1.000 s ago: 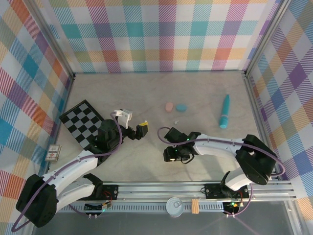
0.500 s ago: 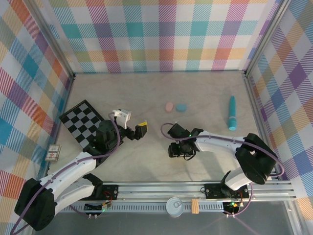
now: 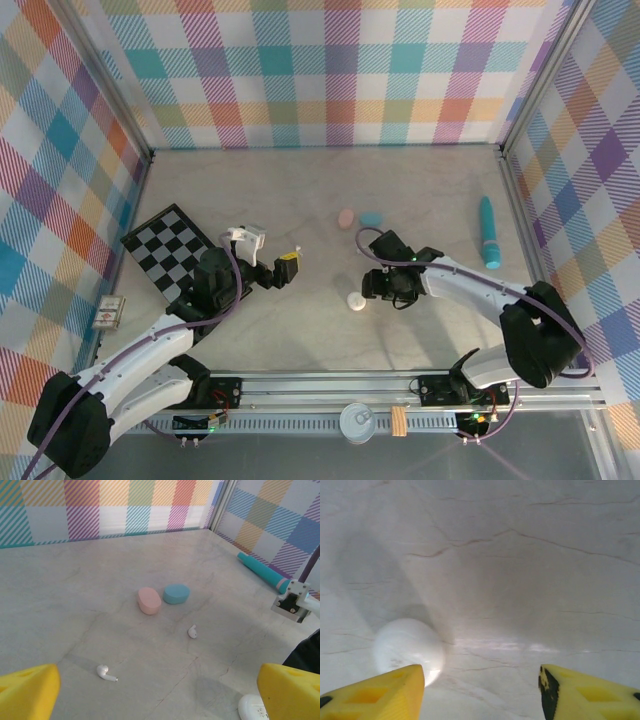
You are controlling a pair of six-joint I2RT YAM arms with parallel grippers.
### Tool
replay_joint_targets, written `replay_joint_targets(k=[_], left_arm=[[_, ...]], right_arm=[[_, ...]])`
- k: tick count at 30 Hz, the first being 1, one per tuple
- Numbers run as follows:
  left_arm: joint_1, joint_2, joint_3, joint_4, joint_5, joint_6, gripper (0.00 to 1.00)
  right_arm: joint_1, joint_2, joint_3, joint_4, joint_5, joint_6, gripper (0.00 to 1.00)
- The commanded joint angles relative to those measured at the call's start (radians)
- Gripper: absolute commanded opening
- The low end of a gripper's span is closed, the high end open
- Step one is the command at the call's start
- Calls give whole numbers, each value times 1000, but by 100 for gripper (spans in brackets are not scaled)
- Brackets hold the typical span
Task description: Insert wireless bluetooth earbuds into charging case
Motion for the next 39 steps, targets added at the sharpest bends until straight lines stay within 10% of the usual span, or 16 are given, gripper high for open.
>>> replay_joint_targets(k=[1, 15, 39], left_arm=[[11, -7, -6, 4, -10, -2, 100], [18, 3, -24, 23, -31, 1, 100], [20, -41, -49, 6, -13, 14, 100]], right_arm=[[8, -9, -2, 80, -123, 85, 65], [93, 239, 217, -107, -17, 151, 73], [99, 400, 302, -155, -56, 130, 52]])
